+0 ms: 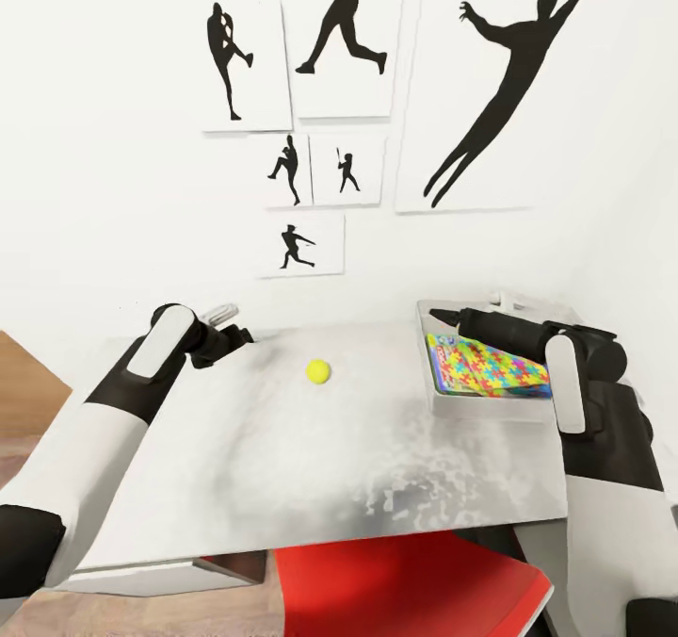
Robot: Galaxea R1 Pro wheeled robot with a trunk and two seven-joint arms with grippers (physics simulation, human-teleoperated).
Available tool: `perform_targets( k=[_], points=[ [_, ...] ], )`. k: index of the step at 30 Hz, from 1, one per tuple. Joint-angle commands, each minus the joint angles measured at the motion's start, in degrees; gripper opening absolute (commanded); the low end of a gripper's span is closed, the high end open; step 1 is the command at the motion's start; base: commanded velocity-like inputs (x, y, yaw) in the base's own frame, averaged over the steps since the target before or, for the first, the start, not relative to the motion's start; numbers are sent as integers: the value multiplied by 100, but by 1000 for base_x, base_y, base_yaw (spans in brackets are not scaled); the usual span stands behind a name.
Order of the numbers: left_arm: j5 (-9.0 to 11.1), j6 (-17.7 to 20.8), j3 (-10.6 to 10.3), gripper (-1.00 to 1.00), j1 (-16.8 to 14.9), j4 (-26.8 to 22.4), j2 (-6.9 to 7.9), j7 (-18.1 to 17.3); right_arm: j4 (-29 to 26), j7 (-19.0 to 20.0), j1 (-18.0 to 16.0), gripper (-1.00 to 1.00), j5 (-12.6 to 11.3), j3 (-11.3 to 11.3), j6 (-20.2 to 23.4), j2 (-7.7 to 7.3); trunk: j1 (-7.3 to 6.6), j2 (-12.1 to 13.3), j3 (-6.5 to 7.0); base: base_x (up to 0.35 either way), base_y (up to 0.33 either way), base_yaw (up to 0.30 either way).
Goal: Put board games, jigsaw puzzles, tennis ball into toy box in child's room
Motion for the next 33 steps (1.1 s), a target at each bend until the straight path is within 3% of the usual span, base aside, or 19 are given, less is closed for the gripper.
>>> perform_targets(
  k=[1, 16, 33],
  points=[
    [52, 0, 29, 100, 34, -65, 30, 54, 1, 34, -8, 100, 44, -2, 25, 8, 3, -11, -11, 0, 0, 278],
    [53, 20, 292, 100, 289, -316, 162, 39, -11, -36, -14, 100, 53, -3, 25, 9, 3, -11, -11, 0, 0, 272],
    [57, 23, 327, 100, 378, -372, 189, -238, -18, -150, -28, 100, 53, -14, 25, 1, 3, -11, -11, 0, 0, 53]
  ],
)
